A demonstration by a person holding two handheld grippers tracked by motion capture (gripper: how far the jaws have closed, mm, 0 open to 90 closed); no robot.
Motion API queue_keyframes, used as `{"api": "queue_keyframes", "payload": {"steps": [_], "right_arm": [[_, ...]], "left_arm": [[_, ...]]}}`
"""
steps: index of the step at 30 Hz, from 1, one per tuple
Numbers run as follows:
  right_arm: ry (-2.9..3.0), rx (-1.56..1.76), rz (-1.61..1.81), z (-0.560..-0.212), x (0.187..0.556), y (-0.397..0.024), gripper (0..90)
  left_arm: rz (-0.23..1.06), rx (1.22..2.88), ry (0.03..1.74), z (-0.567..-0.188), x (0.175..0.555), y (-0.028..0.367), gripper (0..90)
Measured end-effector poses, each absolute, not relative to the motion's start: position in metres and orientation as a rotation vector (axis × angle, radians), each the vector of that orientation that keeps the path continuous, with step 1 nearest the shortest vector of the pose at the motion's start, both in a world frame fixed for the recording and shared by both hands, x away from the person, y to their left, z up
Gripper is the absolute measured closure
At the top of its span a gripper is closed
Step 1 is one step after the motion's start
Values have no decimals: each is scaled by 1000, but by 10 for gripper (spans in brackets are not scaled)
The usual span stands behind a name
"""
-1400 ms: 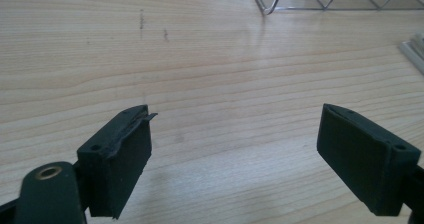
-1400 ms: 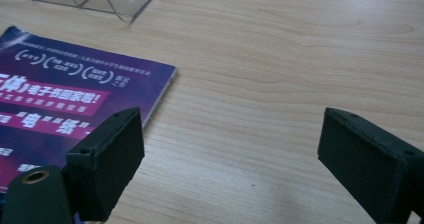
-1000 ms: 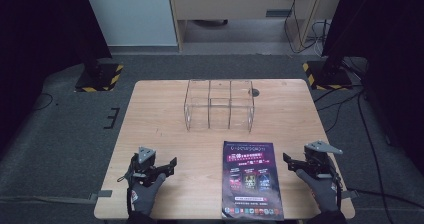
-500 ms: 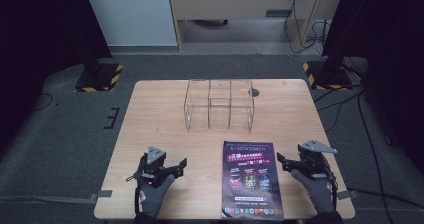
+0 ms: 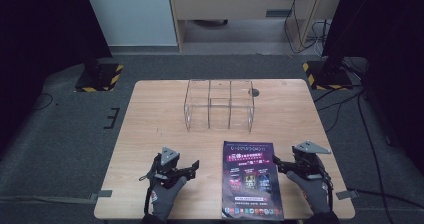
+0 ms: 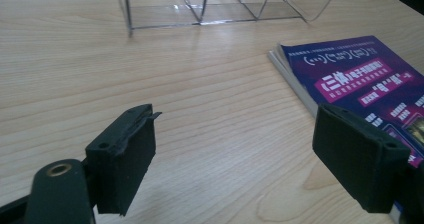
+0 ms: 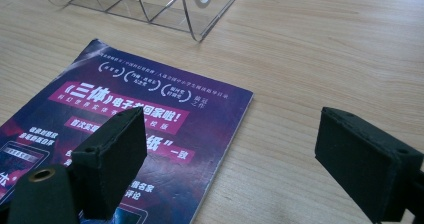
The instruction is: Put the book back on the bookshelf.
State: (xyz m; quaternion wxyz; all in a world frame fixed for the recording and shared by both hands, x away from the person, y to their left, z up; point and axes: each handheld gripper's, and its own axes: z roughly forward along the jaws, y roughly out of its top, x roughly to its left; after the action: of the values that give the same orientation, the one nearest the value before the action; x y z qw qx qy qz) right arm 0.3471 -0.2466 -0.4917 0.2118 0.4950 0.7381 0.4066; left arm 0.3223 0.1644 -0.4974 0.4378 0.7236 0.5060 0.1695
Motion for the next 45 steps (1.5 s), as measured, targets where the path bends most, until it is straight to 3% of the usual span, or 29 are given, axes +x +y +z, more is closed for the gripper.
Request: {"api": "queue_keyframes", "payload": {"steps": [45], "right_arm": [[2141,1344,1092,-517,346,-221,134]], "left_arm": [[280,1936,1164,-516,330,77,182]]}}
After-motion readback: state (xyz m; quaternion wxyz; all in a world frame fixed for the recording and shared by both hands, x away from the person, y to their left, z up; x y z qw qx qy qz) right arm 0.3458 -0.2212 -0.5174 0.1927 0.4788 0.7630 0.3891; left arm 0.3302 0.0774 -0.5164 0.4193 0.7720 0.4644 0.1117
